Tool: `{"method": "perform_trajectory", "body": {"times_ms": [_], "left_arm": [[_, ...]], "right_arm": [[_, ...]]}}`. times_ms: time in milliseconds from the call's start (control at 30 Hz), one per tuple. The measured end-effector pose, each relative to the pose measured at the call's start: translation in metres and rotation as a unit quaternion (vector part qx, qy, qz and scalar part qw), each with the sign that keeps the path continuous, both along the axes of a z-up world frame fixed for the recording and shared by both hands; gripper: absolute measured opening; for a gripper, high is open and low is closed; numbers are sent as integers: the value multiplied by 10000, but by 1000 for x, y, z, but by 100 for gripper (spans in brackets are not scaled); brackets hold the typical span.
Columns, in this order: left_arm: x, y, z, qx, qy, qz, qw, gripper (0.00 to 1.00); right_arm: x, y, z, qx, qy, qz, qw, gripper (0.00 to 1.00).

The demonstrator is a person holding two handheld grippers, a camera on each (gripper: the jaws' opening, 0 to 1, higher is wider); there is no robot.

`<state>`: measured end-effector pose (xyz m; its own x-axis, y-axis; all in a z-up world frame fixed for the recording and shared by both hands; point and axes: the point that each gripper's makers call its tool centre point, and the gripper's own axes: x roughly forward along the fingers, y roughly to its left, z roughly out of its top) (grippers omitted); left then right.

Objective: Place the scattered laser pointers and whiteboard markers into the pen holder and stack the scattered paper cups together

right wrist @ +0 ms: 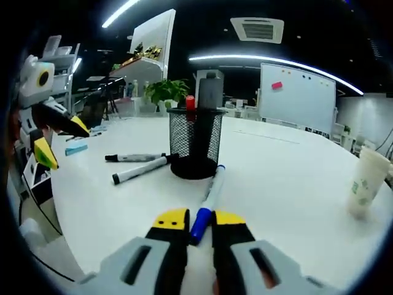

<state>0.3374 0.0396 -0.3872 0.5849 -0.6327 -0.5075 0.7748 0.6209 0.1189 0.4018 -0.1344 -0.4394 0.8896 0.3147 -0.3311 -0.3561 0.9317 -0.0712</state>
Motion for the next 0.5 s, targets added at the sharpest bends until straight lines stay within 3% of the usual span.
{"method": "perform_trajectory", "body": {"times_ms": [500], "left_arm": [[0, 1, -1, -5, 9, 5, 10000, 57]], "right_arm": [[4, -11, 0, 105, -12, -288, 9995, 11]]}}
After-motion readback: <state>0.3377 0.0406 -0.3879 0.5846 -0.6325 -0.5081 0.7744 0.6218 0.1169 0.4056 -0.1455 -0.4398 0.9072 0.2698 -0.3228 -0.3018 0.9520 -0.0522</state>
